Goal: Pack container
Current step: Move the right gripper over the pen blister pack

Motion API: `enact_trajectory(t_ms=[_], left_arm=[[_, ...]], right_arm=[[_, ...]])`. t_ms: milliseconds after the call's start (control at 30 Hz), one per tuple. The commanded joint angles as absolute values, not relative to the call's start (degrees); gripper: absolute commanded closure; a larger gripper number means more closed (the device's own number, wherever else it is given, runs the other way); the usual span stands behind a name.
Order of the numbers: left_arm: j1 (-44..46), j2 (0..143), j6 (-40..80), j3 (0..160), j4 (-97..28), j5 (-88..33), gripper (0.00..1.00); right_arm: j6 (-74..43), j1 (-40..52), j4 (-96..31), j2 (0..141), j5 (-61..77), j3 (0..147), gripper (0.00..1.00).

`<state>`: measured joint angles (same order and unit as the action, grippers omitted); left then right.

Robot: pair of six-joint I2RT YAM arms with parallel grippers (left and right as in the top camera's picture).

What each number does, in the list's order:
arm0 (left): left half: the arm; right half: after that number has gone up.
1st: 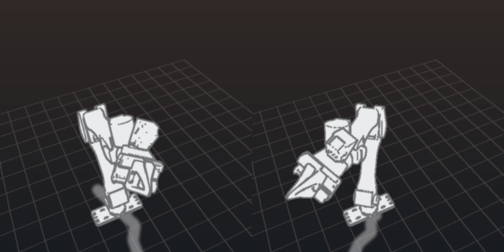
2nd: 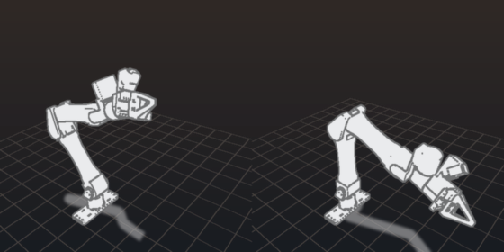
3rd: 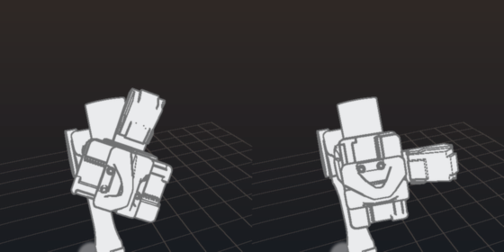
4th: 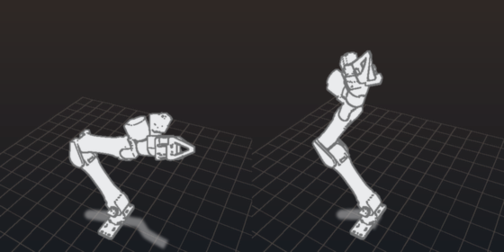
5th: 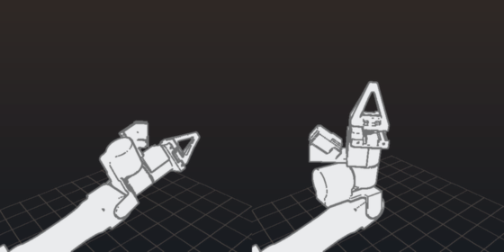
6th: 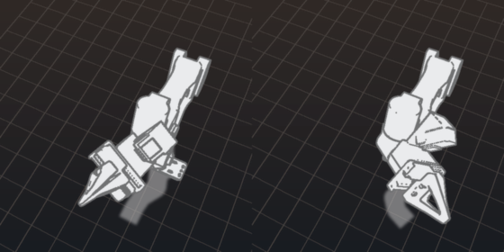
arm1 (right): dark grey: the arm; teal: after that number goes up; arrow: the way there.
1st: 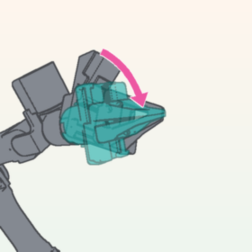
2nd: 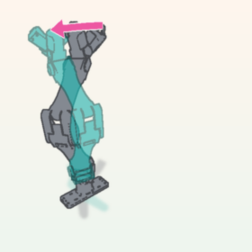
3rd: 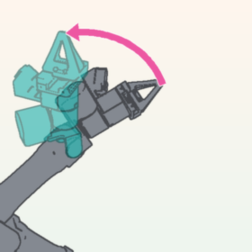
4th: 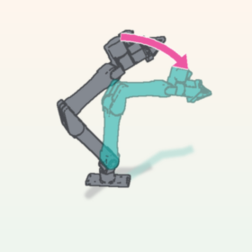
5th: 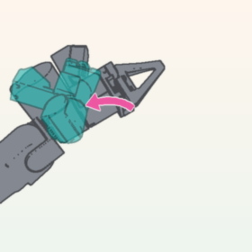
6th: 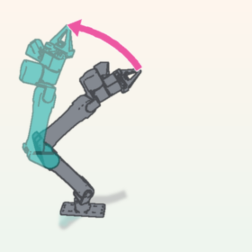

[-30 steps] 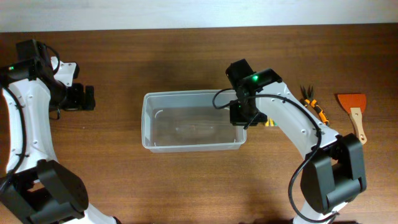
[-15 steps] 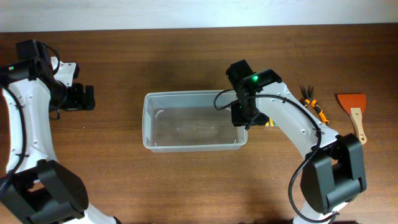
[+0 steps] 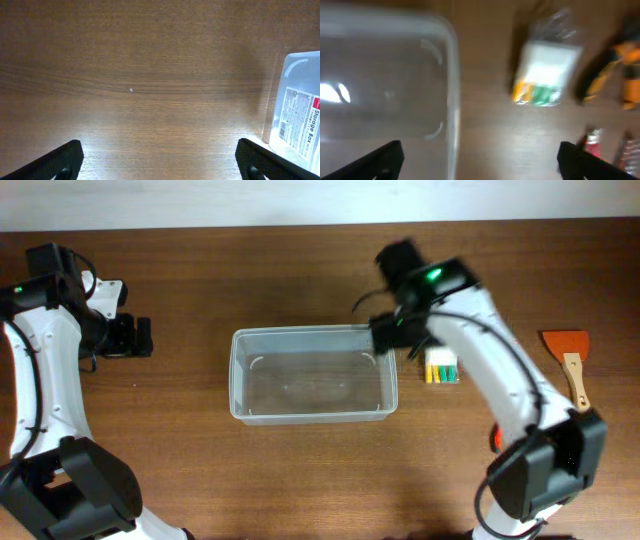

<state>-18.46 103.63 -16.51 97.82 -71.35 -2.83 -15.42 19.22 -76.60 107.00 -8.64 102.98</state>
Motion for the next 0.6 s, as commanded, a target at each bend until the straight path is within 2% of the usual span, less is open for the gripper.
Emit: enact_trajectory(t_ms=[0,167,367,567], left_arm=[[-18.9,104.1,-15.9,97.5,-71.4,-3.7,0.01],[-18.9,104.1,-15.9,97.5,-71.3,-3.7,0.01],[-18.9,104.1,-15.9,97.5,-71.4,-3.7,0.01],[-18.9,104.1,-15.9,97.5,-71.4,-3.7,0.01]], right_arm=[[-10.0,12.7,-80.5,106.1,-10.7,113.5,0.01],[-6.4,4.5,-86.1,106.1,-8.5,122.8,0.01],[1.1,-1.0,-85.1,107.7,-4.5,122.5,0.01],[-3.3,-2.3,-85.6,114.4,-3.2,122.4,0.01]])
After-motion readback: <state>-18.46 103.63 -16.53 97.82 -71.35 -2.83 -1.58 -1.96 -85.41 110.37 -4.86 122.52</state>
